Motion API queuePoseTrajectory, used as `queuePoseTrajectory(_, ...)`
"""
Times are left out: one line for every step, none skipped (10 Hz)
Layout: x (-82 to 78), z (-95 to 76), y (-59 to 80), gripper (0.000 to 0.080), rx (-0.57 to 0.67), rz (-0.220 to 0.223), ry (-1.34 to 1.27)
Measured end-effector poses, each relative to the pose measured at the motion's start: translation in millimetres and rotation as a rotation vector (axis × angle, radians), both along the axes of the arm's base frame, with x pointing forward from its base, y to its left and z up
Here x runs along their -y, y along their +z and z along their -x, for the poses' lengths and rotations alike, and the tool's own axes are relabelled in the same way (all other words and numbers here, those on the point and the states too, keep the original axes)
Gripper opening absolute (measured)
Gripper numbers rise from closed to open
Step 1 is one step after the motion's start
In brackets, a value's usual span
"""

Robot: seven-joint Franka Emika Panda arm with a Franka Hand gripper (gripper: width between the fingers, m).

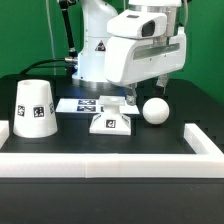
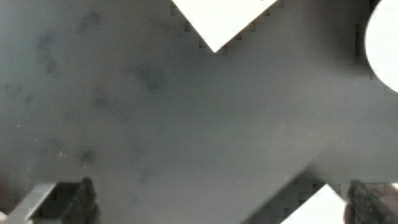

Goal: Assemble lamp

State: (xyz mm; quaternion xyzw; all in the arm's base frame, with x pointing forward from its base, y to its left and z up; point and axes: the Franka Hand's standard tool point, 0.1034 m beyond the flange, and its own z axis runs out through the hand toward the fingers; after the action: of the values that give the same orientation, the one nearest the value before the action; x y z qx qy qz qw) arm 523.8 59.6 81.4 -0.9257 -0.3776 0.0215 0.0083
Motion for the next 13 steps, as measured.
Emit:
queuePoseTrajectory(-0.3, -0.8, 0.3, 0.0699, 0.005, 0.000, -0.018)
queuePoseTrajectory(-0.4, -1.3, 0.4, 0.0699, 0.007, 0.000, -0.018)
queuePoseTrajectory(-0.4, -1.3, 0.2, 0.0699, 0.008, -0.001, -0.018)
queuePoseTrajectory(-0.4, -1.0, -0.3, 0.0699, 0.007, -0.001, -0.018)
queuePoseTrajectory(-0.4, -1.0, -0.4, 0.0699, 0.006, -0.001, -0.018)
queuePoseTrajectory(0.8, -0.6, -0.7, 0.0699, 0.006, 0.000, -0.018)
queuePoseTrajectory(10.1, 7.4, -1.1, 0.0699, 0.012, 0.002, -0.033)
queuePoseTrajectory(22.6, 22.4, 0.2, 0.0699, 0.017, 0.009, -0.046)
queuePoseTrajectory(36.0, 36.0, -0.5, 0.0699, 0.042, 0.010, -0.026)
queuePoseTrajectory(43.2, 47.5, -4.1, 0.0699, 0.036, 0.011, -0.074)
queuePoseTrajectory(40.9, 46.1, -3.9, 0.0699, 0.035, 0.013, -0.156)
queuePoseTrajectory(40.1, 46.0, -4.0, 0.0699, 0.036, 0.013, -0.179)
queuePoseTrajectory(39.5, 46.3, -4.3, 0.0699, 0.034, 0.010, -0.265)
